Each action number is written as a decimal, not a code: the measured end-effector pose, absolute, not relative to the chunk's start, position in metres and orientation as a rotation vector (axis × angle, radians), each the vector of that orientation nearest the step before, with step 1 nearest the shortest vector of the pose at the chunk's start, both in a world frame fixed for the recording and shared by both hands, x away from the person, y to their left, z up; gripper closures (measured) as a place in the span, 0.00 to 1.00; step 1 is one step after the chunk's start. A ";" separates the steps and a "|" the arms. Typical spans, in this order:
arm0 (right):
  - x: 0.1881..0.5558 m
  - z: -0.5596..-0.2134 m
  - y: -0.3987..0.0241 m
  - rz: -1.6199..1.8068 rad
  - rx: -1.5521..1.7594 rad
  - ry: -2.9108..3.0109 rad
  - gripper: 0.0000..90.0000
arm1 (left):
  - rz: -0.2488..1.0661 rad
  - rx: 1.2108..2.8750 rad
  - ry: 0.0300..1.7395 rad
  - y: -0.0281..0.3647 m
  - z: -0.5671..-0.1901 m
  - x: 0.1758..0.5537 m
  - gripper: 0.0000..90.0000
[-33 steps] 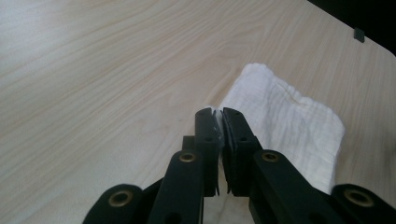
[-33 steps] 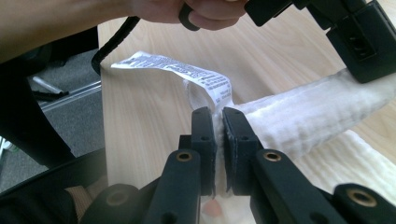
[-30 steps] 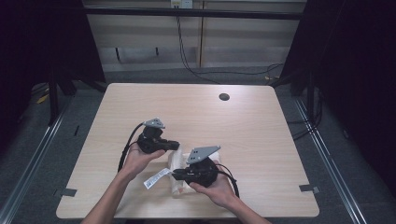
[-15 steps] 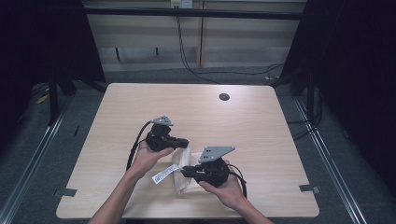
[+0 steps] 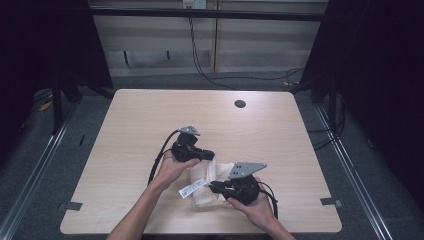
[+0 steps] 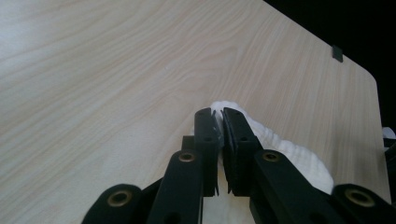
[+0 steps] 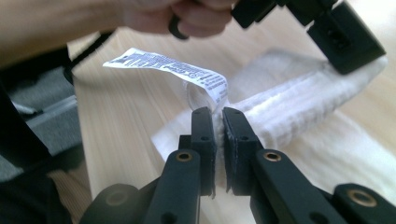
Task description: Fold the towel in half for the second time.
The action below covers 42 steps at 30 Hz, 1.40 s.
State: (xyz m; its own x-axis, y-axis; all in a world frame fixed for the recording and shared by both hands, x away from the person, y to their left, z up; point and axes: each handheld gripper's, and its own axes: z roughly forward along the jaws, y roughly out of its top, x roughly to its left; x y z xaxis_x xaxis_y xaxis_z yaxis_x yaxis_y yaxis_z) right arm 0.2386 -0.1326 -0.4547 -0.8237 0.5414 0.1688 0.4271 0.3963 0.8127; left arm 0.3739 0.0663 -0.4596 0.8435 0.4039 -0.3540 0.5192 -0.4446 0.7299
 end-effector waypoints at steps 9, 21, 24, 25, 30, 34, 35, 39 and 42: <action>0.233 -0.461 -0.149 1.365 0.908 2.488 0.92 | -0.197 2.129 0.692 0.051 -0.473 0.379 0.94; 0.229 -0.472 -0.167 1.275 0.956 2.510 0.91 | -0.186 2.176 0.674 0.025 -0.481 0.380 0.93; 0.229 -0.479 -0.167 1.229 0.962 2.531 0.91 | -0.200 2.181 0.691 0.023 -0.489 0.381 0.92; 0.229 -0.479 -0.167 1.229 0.962 2.531 0.91 | -0.200 2.181 0.691 0.023 -0.489 0.381 0.91; 0.231 -0.482 -0.171 1.202 1.015 2.536 0.84 | -0.227 2.177 0.707 0.020 -0.496 0.382 0.82; 0.228 -0.482 -0.176 1.185 1.051 2.520 0.77 | -0.245 2.154 0.688 0.021 -0.491 0.381 0.73; 0.227 -0.482 -0.178 1.180 1.056 2.516 0.76 | -0.240 2.145 0.689 0.022 -0.490 0.381 0.72; 0.224 -0.481 -0.188 1.172 1.093 2.479 0.67 | -0.229 2.118 0.690 0.025 -0.485 0.380 0.61; 0.224 -0.480 -0.196 1.183 1.120 2.461 0.59 | -0.206 2.090 0.696 0.033 -0.478 0.380 0.55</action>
